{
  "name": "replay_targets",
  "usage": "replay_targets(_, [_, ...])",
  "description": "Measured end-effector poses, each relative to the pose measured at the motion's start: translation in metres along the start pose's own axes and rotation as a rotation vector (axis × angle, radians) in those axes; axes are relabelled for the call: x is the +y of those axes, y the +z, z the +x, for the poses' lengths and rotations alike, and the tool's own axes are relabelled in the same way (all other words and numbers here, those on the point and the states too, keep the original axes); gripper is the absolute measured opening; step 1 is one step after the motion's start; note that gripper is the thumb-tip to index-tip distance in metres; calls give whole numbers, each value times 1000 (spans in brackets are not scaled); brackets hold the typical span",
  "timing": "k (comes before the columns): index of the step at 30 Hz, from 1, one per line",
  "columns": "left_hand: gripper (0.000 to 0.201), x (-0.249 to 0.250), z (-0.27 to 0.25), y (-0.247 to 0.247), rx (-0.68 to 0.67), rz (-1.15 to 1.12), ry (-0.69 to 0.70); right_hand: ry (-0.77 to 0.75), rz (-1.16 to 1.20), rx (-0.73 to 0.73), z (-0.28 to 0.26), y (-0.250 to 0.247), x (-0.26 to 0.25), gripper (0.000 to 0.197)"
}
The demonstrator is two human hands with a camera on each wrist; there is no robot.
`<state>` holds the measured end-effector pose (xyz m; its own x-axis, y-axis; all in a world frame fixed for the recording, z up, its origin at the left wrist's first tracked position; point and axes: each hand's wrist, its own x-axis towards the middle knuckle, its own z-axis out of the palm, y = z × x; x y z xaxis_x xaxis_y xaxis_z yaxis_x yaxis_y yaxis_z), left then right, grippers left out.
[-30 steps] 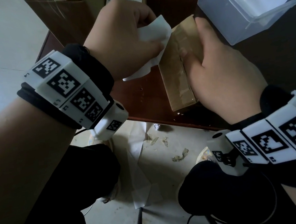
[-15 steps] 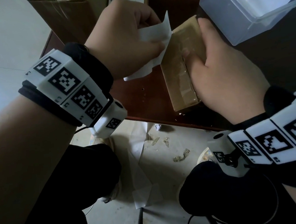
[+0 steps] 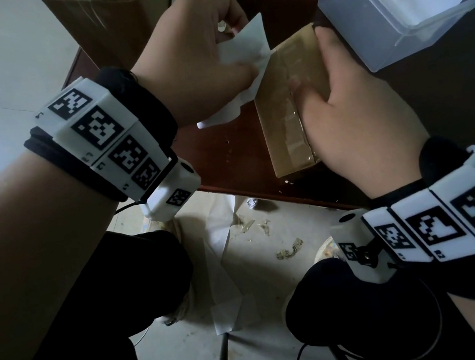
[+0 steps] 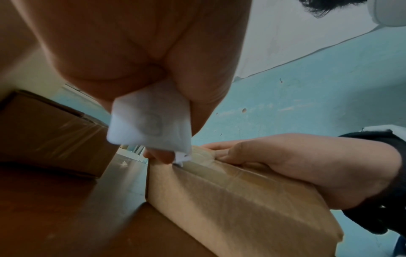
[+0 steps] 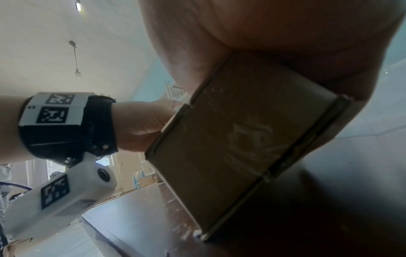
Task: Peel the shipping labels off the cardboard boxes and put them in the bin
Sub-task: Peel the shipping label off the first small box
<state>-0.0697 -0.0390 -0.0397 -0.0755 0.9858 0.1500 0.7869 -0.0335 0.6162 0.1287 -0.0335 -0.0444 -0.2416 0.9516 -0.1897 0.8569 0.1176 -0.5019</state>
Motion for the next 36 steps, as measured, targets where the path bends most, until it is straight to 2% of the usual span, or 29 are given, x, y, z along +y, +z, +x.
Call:
replay_targets(3, [32,-2,0,-1,0,-11,18,3,-2,-1,0,0,0,61])
replay_targets(7, [20,-2,0,0,-14,50,53,4,3,-9,0,-1,0,60])
replay_targets(21, [18,-3,0,0,-29,47,80,-2,8,-7,1,0,1,57])
replay_targets(36, [18,-4,0,-1,-41,20,41,12,35,-23,1,-3,3,62])
